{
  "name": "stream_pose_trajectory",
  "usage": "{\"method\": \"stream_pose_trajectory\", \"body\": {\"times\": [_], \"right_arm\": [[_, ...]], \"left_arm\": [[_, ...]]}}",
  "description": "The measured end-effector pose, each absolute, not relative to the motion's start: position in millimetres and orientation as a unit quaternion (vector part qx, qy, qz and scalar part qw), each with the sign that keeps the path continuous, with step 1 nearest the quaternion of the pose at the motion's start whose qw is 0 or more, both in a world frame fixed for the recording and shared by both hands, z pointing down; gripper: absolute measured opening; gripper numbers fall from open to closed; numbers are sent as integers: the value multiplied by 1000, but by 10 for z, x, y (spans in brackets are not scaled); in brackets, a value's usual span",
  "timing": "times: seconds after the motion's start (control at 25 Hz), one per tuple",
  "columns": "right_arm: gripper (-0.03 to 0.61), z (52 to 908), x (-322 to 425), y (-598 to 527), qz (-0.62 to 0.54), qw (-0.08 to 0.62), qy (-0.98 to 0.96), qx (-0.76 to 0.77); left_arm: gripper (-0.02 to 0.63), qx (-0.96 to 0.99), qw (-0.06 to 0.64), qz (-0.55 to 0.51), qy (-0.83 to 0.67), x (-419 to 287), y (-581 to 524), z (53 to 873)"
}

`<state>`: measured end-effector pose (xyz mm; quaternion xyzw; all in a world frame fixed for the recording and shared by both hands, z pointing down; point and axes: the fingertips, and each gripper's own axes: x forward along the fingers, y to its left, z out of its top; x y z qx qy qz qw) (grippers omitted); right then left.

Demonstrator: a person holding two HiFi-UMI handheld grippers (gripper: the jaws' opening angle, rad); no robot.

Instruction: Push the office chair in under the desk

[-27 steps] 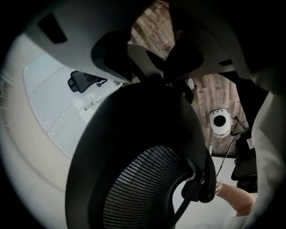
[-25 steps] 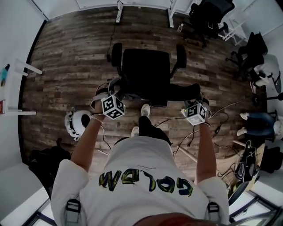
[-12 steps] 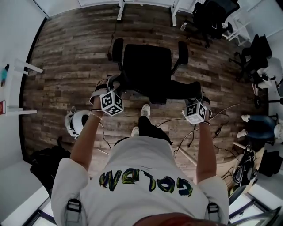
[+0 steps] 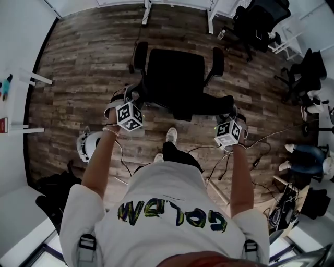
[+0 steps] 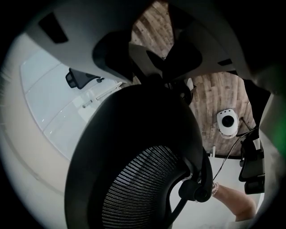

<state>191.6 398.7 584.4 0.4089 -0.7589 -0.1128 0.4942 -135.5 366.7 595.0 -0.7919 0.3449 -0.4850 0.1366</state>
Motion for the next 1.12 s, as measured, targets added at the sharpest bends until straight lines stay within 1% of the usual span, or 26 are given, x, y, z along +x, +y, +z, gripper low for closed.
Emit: {"method": "stream_pose_trajectory", "body": {"times": [0.56, 1.12], "right_arm": [[207, 5866, 1899, 3053, -114, 490, -765, 403], [206, 5876, 1874, 2283, -117, 489, -765, 404]], "left_arm": [[250, -778, 112, -497, 368, -1397, 2744, 5954], [253, -781, 112, -490, 369, -1416, 1955, 5961]]}}
